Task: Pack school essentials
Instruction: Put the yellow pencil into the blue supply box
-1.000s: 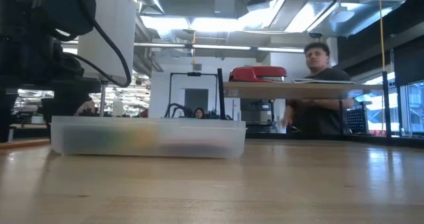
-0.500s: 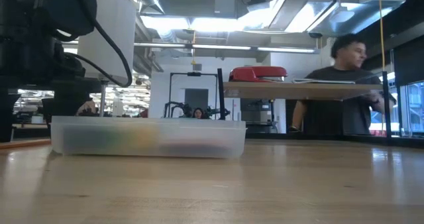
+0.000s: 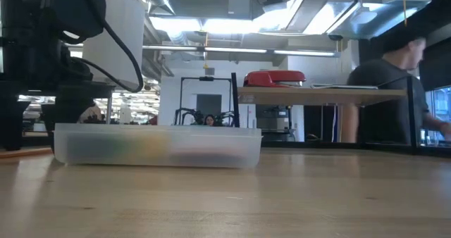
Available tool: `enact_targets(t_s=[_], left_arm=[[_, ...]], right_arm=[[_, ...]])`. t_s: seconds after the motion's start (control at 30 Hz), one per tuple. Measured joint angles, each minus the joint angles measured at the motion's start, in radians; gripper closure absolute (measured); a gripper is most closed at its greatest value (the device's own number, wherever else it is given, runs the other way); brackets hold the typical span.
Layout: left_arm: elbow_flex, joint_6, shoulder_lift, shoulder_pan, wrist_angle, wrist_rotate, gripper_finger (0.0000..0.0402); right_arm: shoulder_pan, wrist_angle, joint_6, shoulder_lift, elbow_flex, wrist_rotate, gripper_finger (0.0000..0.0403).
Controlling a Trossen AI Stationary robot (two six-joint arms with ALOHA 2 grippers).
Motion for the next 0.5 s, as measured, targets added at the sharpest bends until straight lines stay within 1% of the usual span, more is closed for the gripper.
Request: enact_targets(t_s=[0.23, 0.5], left_arm=[[0.000, -0.019, 0.000, 0.000, -0.005, 0.013, 0.0134], [0.000, -0.019, 0.000, 0.000, -0.006, 0.024, 0.0177]], right_arm=[[0.000, 0.000, 0.002, 0.000, 0.000, 0.000, 0.0283], [0.000, 0.000, 0.001, 0.000, 0.000, 0.000, 0.0283]])
